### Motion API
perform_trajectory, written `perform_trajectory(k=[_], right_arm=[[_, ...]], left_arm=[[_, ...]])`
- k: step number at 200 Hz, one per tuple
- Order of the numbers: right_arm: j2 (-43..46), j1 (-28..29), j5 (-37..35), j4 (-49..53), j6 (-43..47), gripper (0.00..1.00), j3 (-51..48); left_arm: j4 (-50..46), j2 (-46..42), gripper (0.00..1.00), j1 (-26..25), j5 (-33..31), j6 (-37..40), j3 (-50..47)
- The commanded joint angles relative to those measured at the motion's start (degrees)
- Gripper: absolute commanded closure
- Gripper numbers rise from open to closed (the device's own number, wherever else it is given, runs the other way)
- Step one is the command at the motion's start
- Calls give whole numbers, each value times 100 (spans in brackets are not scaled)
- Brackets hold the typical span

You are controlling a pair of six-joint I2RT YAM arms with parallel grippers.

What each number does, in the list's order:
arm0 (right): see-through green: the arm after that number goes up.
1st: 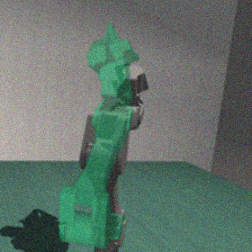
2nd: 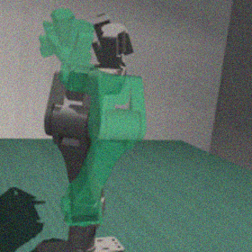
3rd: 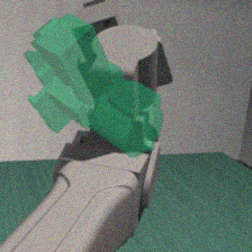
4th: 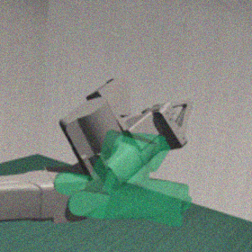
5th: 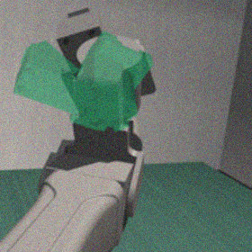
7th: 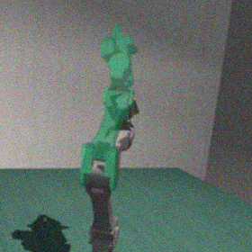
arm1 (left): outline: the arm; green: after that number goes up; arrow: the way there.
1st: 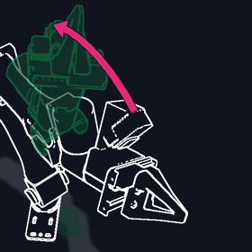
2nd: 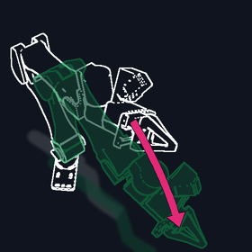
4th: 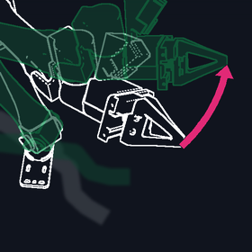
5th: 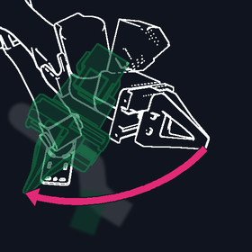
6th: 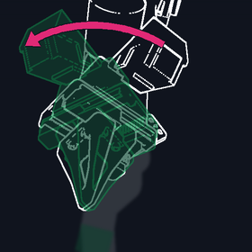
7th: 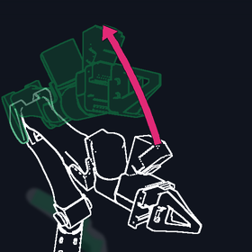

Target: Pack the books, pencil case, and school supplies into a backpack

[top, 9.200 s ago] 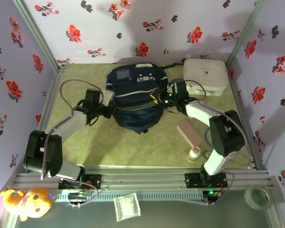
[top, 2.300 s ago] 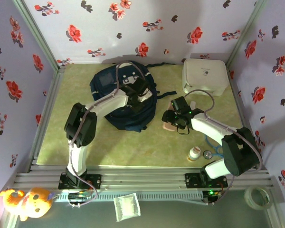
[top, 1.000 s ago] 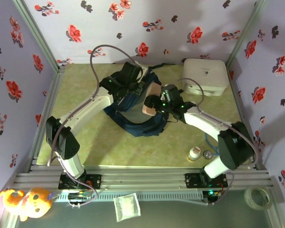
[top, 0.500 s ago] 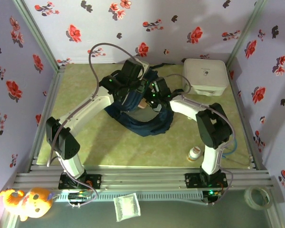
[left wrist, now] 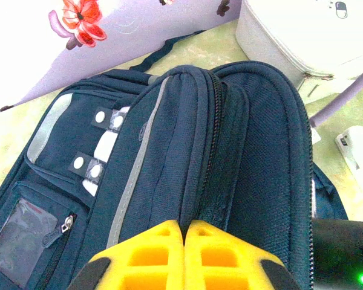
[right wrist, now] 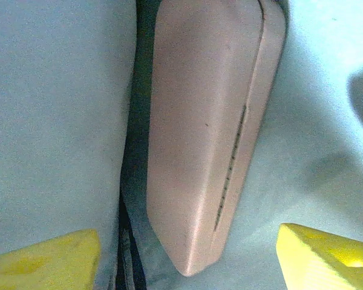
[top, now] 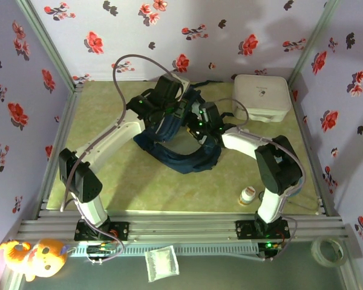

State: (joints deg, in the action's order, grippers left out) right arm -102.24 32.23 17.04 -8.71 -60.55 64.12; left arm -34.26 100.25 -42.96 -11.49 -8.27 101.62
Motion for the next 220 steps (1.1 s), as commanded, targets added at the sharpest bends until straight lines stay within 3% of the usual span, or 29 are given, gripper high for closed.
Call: perform_trajectory(k=[1, 44, 87, 111, 220], right_arm=[[213, -41, 140, 97, 34, 29, -139], [-38, -33, 310, -2, -50, 44, -5], [-454, -24, 504, 45, -122, 52, 408], [-670, 16, 567, 466, -86, 53, 720], [-1081, 15, 569, 53, -542, 65, 854]], left_arm=[[868, -215, 100, -28, 80, -38, 127], [895, -233, 100, -28, 157, -130, -8], [859, -251, 100, -28, 250, -156, -10], [863, -256, 100, -33, 330, -178, 7], [918, -216, 100, -28, 629, -348, 46]])
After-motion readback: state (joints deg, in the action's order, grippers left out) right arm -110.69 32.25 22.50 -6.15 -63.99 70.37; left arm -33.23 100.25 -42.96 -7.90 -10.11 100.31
